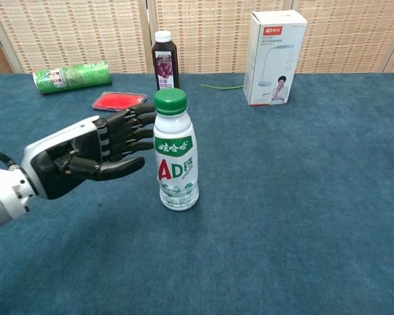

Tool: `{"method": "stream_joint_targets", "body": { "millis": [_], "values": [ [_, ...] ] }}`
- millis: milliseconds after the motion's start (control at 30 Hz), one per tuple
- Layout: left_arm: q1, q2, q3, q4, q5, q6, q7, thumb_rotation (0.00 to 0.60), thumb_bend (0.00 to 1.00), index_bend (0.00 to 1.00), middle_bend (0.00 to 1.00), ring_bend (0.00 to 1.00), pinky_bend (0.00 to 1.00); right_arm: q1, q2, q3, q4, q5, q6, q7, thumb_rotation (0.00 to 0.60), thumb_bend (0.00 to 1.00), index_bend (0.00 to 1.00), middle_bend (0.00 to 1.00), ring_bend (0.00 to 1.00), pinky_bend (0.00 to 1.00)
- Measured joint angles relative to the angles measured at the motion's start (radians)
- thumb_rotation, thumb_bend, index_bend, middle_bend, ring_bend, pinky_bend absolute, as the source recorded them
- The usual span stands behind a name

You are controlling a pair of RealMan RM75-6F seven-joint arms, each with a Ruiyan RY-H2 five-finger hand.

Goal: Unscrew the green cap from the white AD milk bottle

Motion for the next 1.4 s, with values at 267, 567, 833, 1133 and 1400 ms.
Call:
{"method": "stream_joint_targets", "body": {
  "millis": [267, 567, 833, 1133, 1400],
  "values": [
    [-0.038, -0.144, -0.049, 0.132, -0.092, -0.045, 0.001, 0.6, 0.32, 0.0, 0.0, 0.0, 0.06, 0.003, 0.008, -0.006, -0.002, -0.002, 0.014, -0.009, 0.6, 0.22, 0.0, 0.0, 0.0, 0.0],
    [-0.083, -0.174, -0.081, 0.163, -0.129, -0.087, -0.08, 0.6, 0.32, 0.0, 0.0, 0.0, 0.06, 0.015, -0.003, -0.007, 0.014, 0.022, 0.005, -0.012, 0.6, 0.22, 0.0, 0.0, 0.0, 0.0],
    [-0.095, -0.187, -0.067, 0.179, -0.126, -0.083, -0.094, 0.6, 0.32, 0.0, 0.0, 0.0, 0.05, 0.028, -0.018, -0.008, 0.036, 0.044, -0.005, -0.007, 0.6, 0.22, 0.0, 0.0, 0.0, 0.0],
    [-0.105, -0.2, -0.065, 0.175, -0.125, -0.072, -0.07, 0.6, 0.32, 0.0, 0.0, 0.0, 0.05, 0.034, -0.024, -0.012, 0.053, 0.054, -0.009, 0.008, 0.6, 0.22, 0.0, 0.0, 0.0, 0.0],
    [-0.131, -0.225, -0.088, 0.183, -0.162, -0.119, -0.008, 0.6, 0.31, 0.13, 0.12, 0.0, 0.04, 0.037, -0.016, -0.018, 0.06, 0.053, -0.016, 0.038, 0.6, 0.22, 0.0, 0.0, 0.0, 0.0]
  ]
}}
